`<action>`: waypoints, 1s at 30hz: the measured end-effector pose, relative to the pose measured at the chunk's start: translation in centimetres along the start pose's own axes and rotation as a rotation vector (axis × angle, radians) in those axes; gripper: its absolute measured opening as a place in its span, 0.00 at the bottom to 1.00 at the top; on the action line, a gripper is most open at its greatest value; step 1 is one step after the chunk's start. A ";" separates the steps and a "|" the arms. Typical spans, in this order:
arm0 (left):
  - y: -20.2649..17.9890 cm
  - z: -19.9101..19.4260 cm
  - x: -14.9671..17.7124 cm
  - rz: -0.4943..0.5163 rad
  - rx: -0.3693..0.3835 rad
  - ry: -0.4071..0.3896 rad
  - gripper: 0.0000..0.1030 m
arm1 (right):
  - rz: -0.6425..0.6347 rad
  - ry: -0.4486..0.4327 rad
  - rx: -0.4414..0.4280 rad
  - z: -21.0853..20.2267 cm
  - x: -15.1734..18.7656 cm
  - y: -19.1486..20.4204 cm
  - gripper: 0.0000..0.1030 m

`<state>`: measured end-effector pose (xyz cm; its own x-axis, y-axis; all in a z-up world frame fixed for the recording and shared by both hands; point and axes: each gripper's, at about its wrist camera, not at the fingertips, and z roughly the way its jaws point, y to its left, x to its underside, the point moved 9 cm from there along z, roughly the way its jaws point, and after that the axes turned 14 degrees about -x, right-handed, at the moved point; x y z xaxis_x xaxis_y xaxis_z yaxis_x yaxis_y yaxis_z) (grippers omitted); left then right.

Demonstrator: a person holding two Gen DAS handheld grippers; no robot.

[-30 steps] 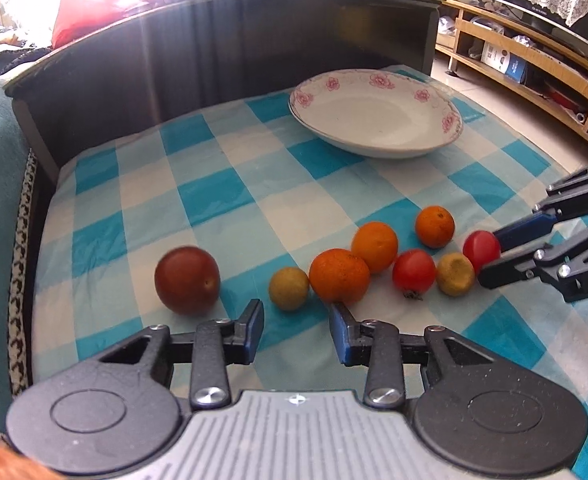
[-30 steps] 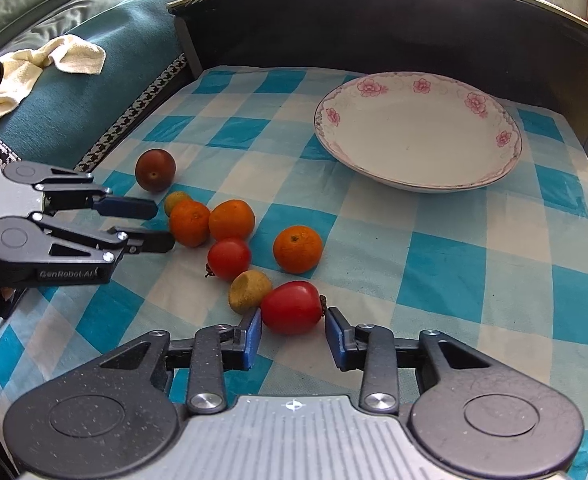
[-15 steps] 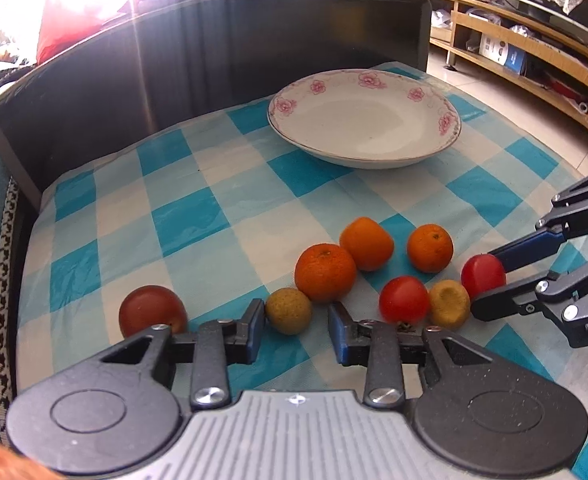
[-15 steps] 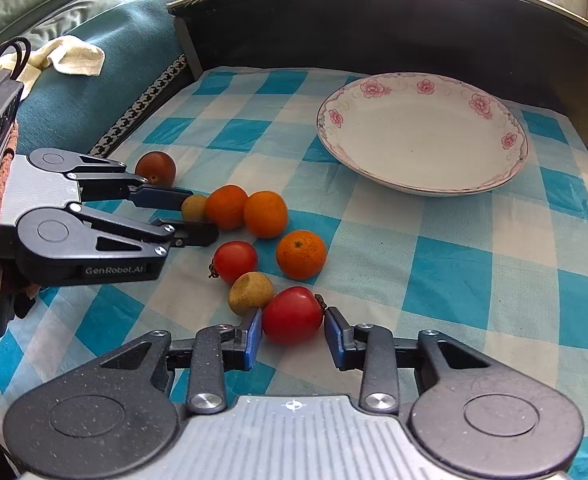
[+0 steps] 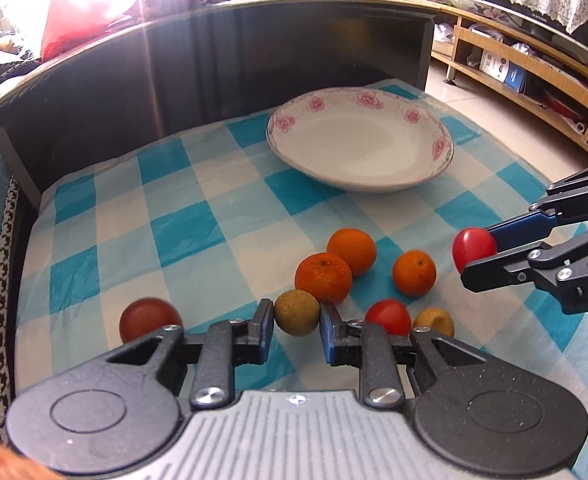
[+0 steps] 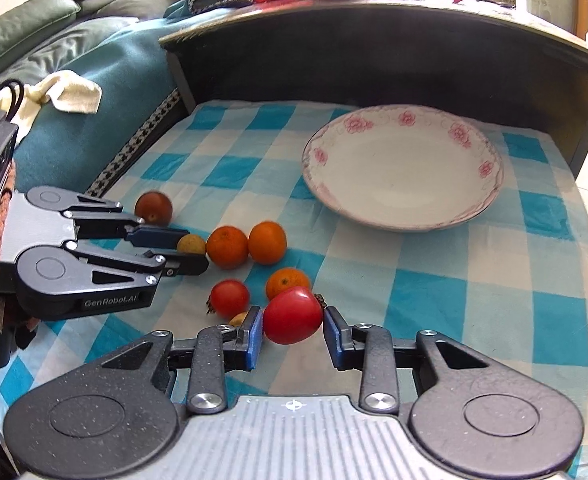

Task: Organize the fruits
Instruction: 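Carry both fruits into the white bowl and open both tools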

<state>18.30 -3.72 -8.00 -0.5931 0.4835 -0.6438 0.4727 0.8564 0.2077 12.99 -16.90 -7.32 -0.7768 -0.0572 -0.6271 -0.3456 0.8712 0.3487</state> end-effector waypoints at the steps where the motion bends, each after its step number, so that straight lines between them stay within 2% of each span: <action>1: -0.2 0.0 -0.6 -0.003 0.003 -0.007 0.33 | -0.002 -0.009 0.008 -0.1 -0.4 -0.3 0.26; 9: -3.1 0.7 -6.4 -0.011 0.018 -0.074 0.33 | 0.013 -0.096 0.086 -0.7 -4.7 -3.4 0.26; 13: -4.1 1.5 -8.3 -0.013 0.015 -0.095 0.33 | 0.017 -0.114 0.111 -0.6 -5.7 -4.6 0.26; 27: -5.7 3.6 -8.9 0.002 0.007 -0.079 0.33 | 0.076 -0.095 0.160 1.0 -6.4 -8.0 0.30; 30: -5.8 3.8 -8.7 -0.003 0.018 -0.070 0.37 | 0.084 -0.104 0.165 1.0 -6.4 -8.1 0.31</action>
<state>23.21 -13.57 -6.37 -0.5480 0.4665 -0.6943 0.4828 0.8542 0.1930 21.29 -23.13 -6.79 -0.7374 0.0623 -0.6725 -0.1848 0.9391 0.2896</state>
